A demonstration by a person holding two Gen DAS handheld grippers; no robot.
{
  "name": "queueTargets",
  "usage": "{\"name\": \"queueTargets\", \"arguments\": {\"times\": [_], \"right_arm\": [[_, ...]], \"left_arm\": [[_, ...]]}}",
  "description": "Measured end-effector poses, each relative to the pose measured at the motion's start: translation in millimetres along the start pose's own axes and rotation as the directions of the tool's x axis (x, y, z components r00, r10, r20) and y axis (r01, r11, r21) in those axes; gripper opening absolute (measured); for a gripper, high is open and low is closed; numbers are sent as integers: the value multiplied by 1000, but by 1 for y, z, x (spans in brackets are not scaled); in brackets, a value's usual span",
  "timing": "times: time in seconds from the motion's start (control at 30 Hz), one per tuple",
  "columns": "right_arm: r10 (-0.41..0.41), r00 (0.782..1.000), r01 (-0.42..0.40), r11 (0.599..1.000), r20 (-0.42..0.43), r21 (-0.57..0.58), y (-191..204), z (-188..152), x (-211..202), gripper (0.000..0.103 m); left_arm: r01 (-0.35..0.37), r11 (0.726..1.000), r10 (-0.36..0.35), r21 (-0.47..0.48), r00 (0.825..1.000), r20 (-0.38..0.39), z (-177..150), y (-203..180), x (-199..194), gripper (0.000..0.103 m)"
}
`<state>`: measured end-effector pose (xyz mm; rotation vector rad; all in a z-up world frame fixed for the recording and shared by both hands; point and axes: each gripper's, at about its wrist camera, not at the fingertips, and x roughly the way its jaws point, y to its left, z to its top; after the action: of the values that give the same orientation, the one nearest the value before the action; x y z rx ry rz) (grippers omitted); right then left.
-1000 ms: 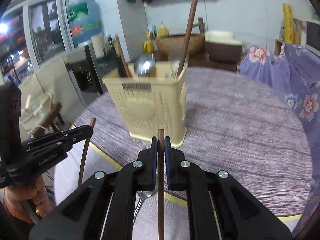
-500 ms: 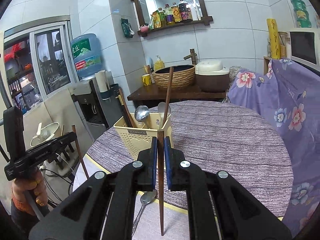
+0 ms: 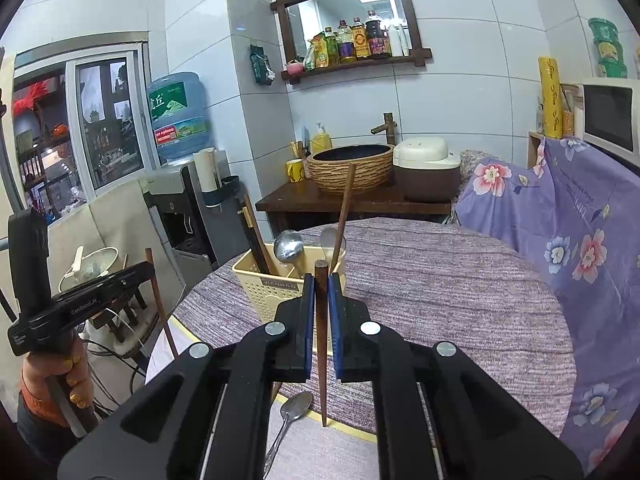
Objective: Organize utensils
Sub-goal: 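Carry the brown chopsticks over the basket and lower them in with both tools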
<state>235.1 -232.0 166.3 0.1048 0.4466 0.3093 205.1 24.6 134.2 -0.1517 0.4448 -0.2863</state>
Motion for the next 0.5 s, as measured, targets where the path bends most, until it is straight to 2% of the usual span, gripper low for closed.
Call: {"name": "queueTargets", "arguments": {"times": [0.17,0.33,0.37,0.5], "right_arm": [[37,999,-36,999,28,-27,12,46,-2,8],[11,995,-5,998,103,-65,27,116,0,8],[-2,992,10,998,123,-66,29,130,1,8],[-26,988,35,998,153,-55,31,163,19,8]], "left_arm": [[47,999,-46,-10,998,40,42,-2,-3,8],[9,1000,-10,8,983,182,107,-12,-4,8],[-17,1000,13,16,978,208,118,-14,-2,8],[-2,999,9,-32,971,237,150,-14,21,8]]}}
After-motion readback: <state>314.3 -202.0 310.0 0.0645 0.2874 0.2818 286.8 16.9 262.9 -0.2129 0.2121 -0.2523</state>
